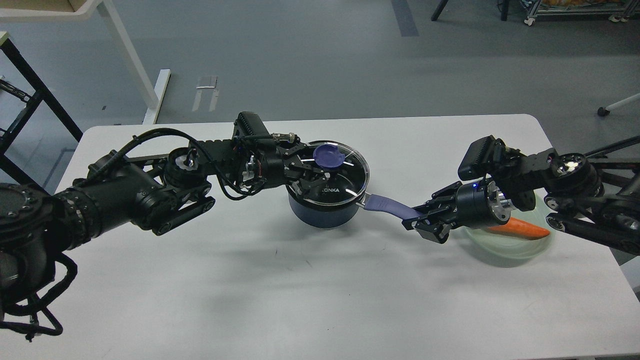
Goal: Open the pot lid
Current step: 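Lift the glass lid off the pot with the left gripper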
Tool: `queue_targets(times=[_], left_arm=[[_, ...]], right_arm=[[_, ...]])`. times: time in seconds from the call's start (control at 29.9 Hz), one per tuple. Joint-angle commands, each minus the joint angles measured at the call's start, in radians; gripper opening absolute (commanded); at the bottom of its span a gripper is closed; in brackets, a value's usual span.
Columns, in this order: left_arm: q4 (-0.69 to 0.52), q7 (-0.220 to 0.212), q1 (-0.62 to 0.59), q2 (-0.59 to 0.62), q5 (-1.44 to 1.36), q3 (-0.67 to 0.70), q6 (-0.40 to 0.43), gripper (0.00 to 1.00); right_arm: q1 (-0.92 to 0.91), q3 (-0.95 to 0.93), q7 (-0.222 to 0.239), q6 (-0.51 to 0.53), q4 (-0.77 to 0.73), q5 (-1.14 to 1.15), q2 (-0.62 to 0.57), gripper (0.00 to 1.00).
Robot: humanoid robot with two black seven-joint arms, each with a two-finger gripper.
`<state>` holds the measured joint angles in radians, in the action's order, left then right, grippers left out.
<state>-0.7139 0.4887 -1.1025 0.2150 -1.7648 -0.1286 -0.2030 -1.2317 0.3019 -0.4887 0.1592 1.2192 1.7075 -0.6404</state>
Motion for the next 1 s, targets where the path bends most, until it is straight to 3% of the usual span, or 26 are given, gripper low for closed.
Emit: queue_targets(times=[0.0,0.2,0.47,0.74,0.97], left_arm=[[-0.010,0.000,-0.011,0.017,0.002,0.004,-0.004,0.34],[-0.055,0.000,-0.056,0.127,0.007,0.004,-0.006,0.35],[-0.142,0.000,-0.040,0.380,0.025,0.000,-0.048,0.35],[-0.159,0.000,0.183,0.576,0.031,0.000,-0.220,0.36],[-0.161,0.000,0.318,0.613,0.033,0.000,-0.286,0.36]], right_arm=[[0.000,0.000,0.000,0.000,0.000,0.000,-0.002,0.32],[0.000,-0.001,0.000,0.000,-0.001,0.000,-0.002,0.32],[0.000,-0.001,0.000,0.000,-0.001,0.000,-0.001,0.32],[0.000,-0.001,0.000,-0.001,-0.001,0.000,-0.001,0.32],[0.000,-0.001,0.000,-0.001,-0.003,0.000,0.005,0.32]])
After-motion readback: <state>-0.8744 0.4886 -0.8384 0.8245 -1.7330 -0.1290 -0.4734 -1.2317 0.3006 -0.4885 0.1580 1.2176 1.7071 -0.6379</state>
